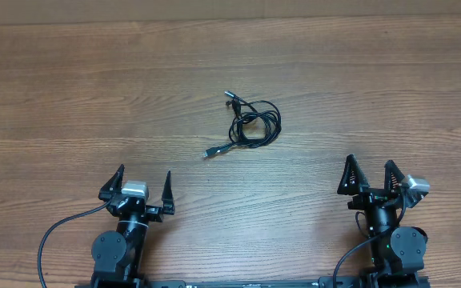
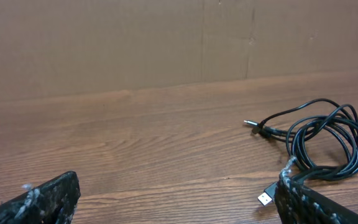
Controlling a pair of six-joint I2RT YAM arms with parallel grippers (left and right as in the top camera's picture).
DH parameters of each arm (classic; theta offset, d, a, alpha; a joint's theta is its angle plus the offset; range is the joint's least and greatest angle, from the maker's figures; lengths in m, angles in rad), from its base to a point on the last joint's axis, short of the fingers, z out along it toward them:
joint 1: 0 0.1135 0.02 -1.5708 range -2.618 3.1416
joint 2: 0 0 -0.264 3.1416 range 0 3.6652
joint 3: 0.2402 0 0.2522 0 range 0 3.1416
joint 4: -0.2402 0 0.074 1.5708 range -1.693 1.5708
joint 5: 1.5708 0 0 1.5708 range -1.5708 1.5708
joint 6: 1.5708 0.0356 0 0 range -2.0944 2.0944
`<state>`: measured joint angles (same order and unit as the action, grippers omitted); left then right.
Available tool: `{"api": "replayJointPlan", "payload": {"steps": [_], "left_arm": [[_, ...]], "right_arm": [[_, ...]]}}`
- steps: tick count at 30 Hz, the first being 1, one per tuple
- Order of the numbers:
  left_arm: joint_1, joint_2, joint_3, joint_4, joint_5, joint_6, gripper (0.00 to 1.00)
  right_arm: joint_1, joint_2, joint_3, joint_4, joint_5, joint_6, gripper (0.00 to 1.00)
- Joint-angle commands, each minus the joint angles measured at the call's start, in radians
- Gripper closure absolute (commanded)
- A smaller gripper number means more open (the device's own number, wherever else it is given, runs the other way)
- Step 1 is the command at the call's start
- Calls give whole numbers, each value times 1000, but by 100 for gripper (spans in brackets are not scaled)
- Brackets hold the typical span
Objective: Untangle cables
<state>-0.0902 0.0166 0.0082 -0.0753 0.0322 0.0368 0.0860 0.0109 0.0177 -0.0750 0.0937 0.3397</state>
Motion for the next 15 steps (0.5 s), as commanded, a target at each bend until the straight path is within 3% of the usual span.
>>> {"api": "replayJointPlan", "payload": {"steps": [1, 15], "left_arm": [[5, -11, -3, -2, -6, 20, 1], [5, -11, -3, 6, -18, 20, 0]], "right_arm": [[5, -8, -10, 5, 10, -4, 0], [5, -8, -10, 5, 11, 29, 0]]}}
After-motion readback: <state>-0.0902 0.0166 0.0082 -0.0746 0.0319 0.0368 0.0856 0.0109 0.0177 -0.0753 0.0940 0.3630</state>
